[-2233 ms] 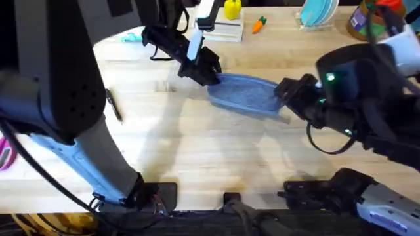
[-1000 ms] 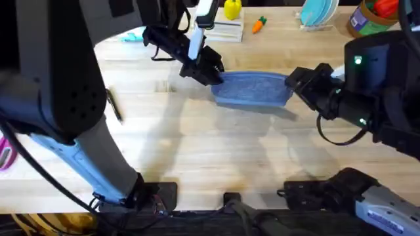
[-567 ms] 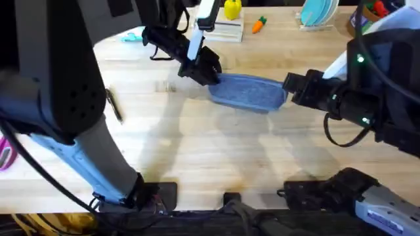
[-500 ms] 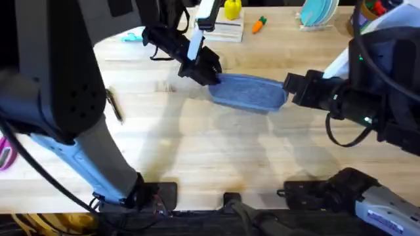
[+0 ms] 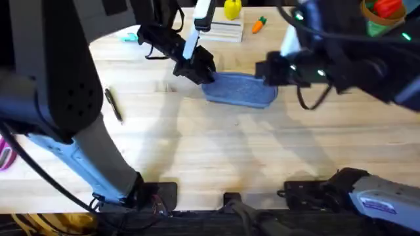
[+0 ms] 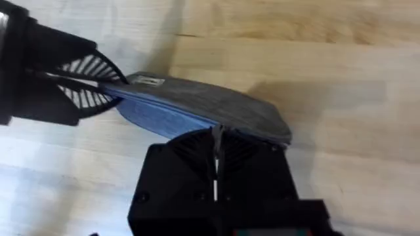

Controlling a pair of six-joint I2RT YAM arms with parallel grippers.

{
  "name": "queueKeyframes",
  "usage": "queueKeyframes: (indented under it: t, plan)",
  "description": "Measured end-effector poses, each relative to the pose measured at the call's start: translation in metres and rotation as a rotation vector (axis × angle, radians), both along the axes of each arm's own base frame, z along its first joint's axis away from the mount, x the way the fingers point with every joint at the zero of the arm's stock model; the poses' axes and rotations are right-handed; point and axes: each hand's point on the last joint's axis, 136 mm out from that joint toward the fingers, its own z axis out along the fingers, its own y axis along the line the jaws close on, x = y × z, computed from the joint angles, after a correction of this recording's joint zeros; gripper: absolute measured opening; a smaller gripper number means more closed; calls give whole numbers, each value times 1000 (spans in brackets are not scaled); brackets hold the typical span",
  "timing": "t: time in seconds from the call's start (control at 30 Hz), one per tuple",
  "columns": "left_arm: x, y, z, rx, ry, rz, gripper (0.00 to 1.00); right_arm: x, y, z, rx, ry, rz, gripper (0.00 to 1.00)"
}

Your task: Unzip the bag, pick up the pens from the table one at a time and place them inside, then zip the bag closed.

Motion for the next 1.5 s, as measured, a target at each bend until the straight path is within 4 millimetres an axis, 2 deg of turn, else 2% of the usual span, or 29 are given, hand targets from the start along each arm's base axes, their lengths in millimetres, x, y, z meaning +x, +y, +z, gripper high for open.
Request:
queueKeyframes:
  t: [0.17, 0.4, 0.8, 1.0, 1.27, 1.5]
  plan:
    - [1, 1, 0, 4, -3, 2, 43, 21, 25, -4, -20, 26, 52, 31]
    - [1, 1, 0, 3, -4, 3, 43, 32, 58, -7, 6, 38, 119, 31]
    - [4, 6, -1, 11, -5, 14, 43, 42, 77, 2, 86, -7, 155, 31]
    - [5, 8, -2, 18, -5, 19, 43, 44, 93, -5, 151, 21, 176, 31]
    - [4, 8, -1, 19, -2, 19, 43, 41, 127, -16, 258, 87, 234, 31]
    - [4, 8, -1, 18, -2, 19, 43, 41, 133, -12, 290, 85, 241, 31]
